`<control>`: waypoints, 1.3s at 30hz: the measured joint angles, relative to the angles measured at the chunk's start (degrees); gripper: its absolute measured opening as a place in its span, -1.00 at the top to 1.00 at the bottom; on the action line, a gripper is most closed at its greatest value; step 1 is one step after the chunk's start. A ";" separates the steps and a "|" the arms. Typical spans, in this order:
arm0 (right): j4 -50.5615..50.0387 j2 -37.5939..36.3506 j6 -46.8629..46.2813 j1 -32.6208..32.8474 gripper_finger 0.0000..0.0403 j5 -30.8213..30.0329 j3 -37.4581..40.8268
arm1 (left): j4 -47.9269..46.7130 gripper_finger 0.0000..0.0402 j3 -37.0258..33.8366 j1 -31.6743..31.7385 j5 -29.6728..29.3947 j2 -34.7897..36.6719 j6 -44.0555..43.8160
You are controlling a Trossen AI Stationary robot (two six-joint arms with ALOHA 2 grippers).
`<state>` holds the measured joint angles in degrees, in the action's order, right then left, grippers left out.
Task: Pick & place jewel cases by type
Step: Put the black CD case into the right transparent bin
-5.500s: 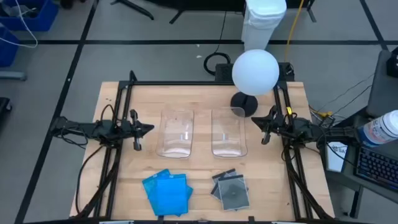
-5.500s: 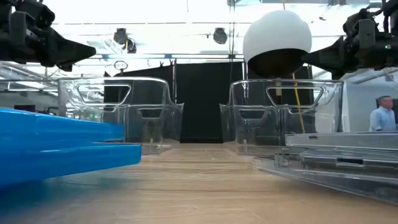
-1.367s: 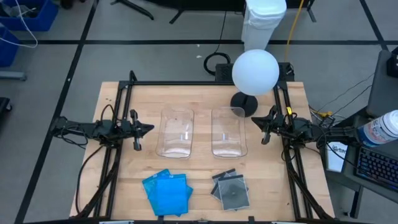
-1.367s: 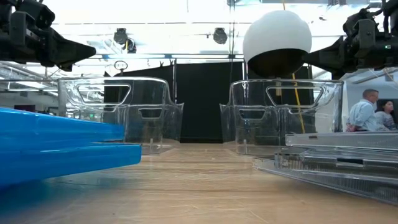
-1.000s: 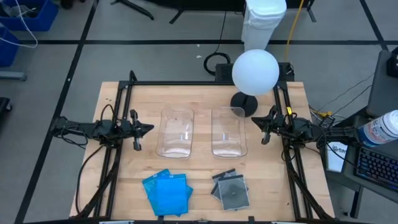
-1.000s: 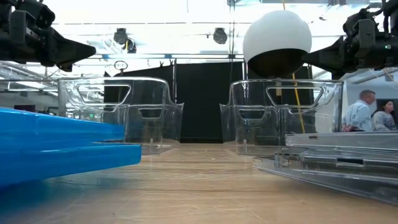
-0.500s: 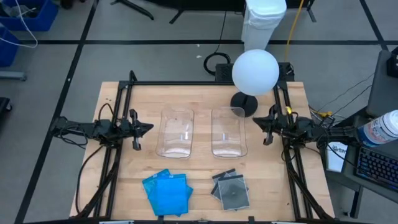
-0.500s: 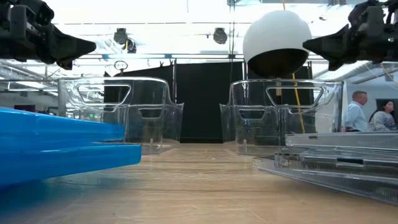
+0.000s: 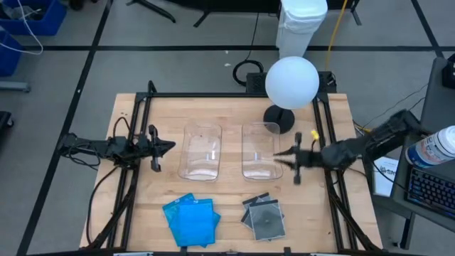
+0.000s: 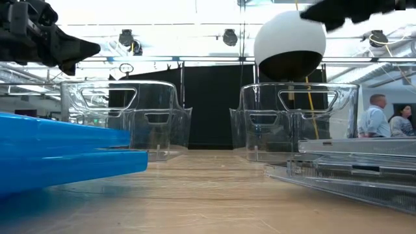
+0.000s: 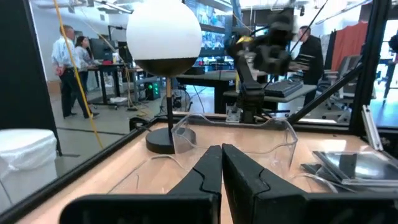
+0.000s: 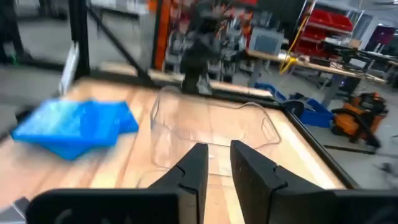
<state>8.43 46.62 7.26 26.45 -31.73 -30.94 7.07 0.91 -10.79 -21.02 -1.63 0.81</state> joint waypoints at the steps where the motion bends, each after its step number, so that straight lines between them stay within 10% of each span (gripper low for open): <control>1: -2.84 4.13 0.95 2.45 0.66 -2.55 -3.41 | -0.25 0.89 0.00 -0.02 0.00 0.00 -1.58; 7: -27.52 23.40 -7.61 13.44 0.67 -15.03 -26.70 | -3.39 0.89 -0.02 -0.22 0.06 -0.03 -6.01; 18: -80.47 47.91 -57.74 24.16 0.71 -5.41 -64.05 | -3.63 0.89 0.00 -0.22 0.10 -0.02 -7.23; 23: -86.64 52.43 -78.77 27.27 0.71 12.35 -64.86 | -2.45 0.89 -0.02 -0.15 -2.62 -0.02 -7.14; 27: -82.27 53.70 -90.44 32.34 0.71 15.27 -62.08 | -1.53 0.89 -0.02 -0.15 -5.37 -0.02 -7.10; 39: -71.08 53.52 -126.90 40.80 0.71 -9.76 -47.57 | -2.93 0.89 -0.02 -0.15 -5.55 -0.02 -2.18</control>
<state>-62.65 100.14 -119.64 67.26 -41.49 -78.51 4.14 0.89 -10.94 -26.57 -1.65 -1.37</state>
